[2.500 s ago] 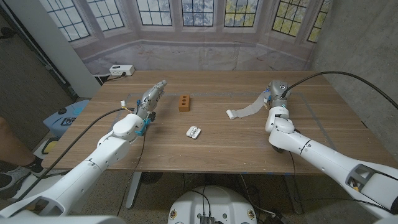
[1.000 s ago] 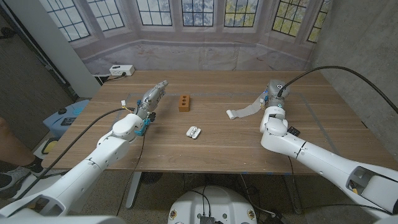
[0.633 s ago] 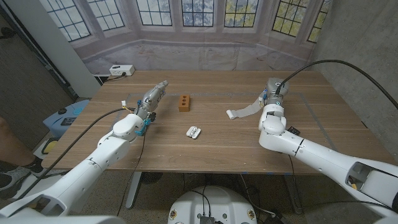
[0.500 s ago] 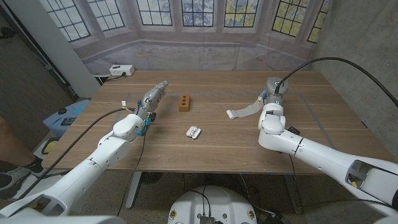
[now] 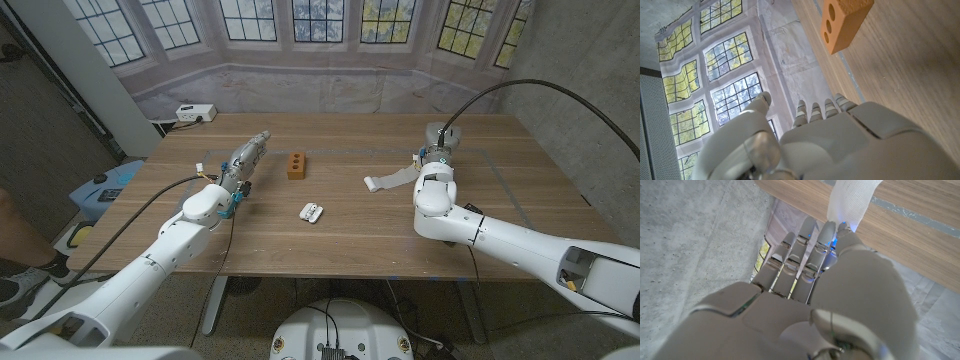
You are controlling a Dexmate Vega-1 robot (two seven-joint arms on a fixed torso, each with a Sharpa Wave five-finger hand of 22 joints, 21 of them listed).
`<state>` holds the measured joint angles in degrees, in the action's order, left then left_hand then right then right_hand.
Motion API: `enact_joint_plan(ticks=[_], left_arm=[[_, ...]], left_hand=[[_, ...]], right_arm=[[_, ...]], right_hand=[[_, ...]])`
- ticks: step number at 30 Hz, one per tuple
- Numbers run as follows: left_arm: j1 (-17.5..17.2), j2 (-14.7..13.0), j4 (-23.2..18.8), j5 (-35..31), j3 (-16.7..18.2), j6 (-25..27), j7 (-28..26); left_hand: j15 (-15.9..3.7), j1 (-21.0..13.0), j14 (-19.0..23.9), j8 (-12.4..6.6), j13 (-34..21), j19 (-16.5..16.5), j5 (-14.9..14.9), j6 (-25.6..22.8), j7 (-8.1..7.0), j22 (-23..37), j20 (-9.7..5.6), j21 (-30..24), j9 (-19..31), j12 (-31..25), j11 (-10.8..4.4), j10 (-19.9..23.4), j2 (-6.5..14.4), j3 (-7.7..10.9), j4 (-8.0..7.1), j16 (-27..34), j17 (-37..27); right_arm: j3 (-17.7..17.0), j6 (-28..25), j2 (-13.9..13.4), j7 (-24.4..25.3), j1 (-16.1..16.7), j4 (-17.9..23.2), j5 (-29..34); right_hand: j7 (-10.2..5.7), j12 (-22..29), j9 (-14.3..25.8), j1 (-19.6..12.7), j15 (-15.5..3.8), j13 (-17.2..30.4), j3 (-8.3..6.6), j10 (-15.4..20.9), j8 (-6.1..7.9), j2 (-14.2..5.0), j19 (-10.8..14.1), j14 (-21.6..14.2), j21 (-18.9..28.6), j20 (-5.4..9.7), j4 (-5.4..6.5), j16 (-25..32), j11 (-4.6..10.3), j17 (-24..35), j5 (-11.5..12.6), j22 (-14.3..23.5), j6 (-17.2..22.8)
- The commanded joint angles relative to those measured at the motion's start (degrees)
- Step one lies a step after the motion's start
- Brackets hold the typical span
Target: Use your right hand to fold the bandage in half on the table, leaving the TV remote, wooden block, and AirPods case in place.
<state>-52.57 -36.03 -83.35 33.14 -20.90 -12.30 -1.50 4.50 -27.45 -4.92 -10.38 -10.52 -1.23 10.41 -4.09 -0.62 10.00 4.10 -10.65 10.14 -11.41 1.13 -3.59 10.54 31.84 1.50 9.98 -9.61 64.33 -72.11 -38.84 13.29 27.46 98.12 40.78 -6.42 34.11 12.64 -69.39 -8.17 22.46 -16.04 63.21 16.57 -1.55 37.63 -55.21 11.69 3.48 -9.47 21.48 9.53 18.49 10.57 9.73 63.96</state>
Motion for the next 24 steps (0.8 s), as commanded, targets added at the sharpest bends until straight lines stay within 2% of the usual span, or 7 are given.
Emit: enact_joint_plan(ticks=[1, 15, 24], left_arm=[[0.27, 0.39, 0.61, 0.17, -0.26, -0.12, 0.31], [-0.18, 0.37, -0.04, 0.35, -0.23, 0.25, -0.13], [-0.13, 0.54, -0.08, 0.23, -0.36, 0.03, -0.11]], left_hand=[[0.24, 0.14, -0.19, -0.17, -0.26, 0.15, 0.22, -0.12, 0.0, 0.08, 0.3, -0.53, 0.15, -0.23, 0.51, -0.15, -0.04, 0.07, 0.43, 0.26, -0.04], [0.31, 0.11, -0.03, -0.18, -0.26, 0.25, 0.23, -0.2, 0.02, 0.08, 0.33, -0.58, 0.15, -0.26, 0.58, -0.11, -0.01, 0.1, 0.49, 0.31, -0.04], [0.27, 0.1, -0.04, -0.18, -0.26, 0.26, 0.24, -0.23, 0.06, 0.09, 0.36, -0.59, 0.15, -0.27, 0.54, -0.09, 0.03, 0.13, 0.52, 0.3, -0.05]], right_arm=[[4.94, -2.57, -0.57, -3.88, -2.91, -1.05, 2.95], [9.08, -4.09, -1.38, -8.38, -5.07, -0.12, 5.92], [14.01, -5.57, -1.98, -14.16, -8.29, 0.14, 8.97]], right_hand=[[-0.04, 0.42, 0.18, -0.83, -5.55, 0.16, 0.26, 0.53, 0.27, -0.01, 0.65, -0.66, 0.19, 3.5, -0.01, 0.33, -0.17, 0.35, -0.01, 0.28, 0.62], [-0.03, 0.45, 0.14, -1.73, -5.58, 0.3, 0.17, 0.63, 0.13, 0.14, 0.75, -1.03, 0.15, 3.38, -0.16, 0.27, -0.24, 0.72, 0.03, 0.27, 0.76], [0.08, 0.59, 0.1, -2.24, -5.62, 0.46, 0.09, 0.9, 0.07, 0.17, 0.76, -1.32, 0.11, 3.29, -0.17, 0.27, -0.3, 1.07, 0.01, 0.27, 0.94]])
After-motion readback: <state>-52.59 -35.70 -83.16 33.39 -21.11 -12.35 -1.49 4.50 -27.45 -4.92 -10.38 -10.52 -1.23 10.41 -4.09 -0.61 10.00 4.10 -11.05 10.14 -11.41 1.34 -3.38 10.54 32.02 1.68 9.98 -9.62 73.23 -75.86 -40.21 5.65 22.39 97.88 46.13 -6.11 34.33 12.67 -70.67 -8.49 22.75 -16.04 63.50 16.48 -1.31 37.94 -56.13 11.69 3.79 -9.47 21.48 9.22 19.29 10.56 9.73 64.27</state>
